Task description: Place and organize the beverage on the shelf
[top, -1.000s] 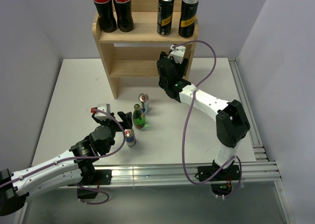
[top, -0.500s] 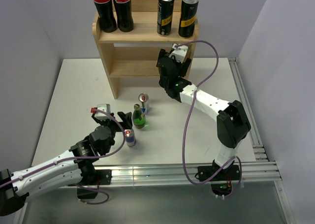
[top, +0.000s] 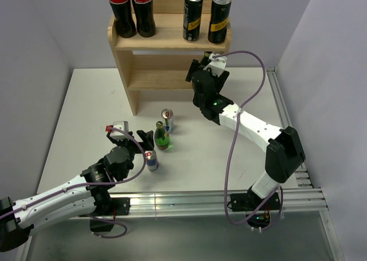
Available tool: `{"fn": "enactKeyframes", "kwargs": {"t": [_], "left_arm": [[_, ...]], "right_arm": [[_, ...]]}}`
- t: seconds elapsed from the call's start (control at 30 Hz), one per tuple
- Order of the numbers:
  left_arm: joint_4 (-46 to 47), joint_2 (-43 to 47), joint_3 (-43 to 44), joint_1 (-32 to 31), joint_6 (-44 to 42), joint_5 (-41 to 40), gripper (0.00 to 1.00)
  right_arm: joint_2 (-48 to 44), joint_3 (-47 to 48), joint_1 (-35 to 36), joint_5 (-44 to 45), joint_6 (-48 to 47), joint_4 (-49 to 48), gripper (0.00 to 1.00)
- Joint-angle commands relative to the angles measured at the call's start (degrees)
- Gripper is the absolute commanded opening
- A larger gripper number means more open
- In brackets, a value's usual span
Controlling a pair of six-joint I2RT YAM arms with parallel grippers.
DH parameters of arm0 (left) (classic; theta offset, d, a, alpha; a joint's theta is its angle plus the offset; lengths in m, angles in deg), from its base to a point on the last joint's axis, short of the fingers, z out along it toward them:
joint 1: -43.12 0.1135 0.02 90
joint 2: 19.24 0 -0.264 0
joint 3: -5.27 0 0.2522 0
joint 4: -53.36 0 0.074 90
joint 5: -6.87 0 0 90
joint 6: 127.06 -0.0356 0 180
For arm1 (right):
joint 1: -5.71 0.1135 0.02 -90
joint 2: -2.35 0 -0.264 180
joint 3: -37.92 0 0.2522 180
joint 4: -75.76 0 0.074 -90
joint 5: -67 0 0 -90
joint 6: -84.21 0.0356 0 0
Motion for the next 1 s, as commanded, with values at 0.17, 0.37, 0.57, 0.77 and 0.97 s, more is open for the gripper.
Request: {"fn": "enactKeyframes", "kwargs": {"t": [0.17,0.37,0.57,0.77,0.97], "left_arm": [[0.22,-0.36,0.33,0.21,0.98,-1.33,0.99],[0.04,0.25,0.33,0.21,0.89,-1.60,0.99],[-0.05,0.52,0.15,0.21,0.89,-1.60,0.99],[0.04,0.96,-0.03,0.21,0.81,-1.42,0.99],[-0.05,1.04,-0.03,0.21,0.89,-1.51,0.99]], "right_arm": [[-5.70,-3.17,0.19,-2.09,1.15,-0.63,1.00],[-3.85,-2.65,0.28,-3.14,1.23,-0.63,1.00],[-0.43,-1.07,0.19,-3.76,1.33,-0.63,0.85],[3.53,1.75,0.19,-2.36,0.01,-0.72,0.43],[6.61,4.38,0.19,-0.86,-2.10,-2.04,0.33]]}}
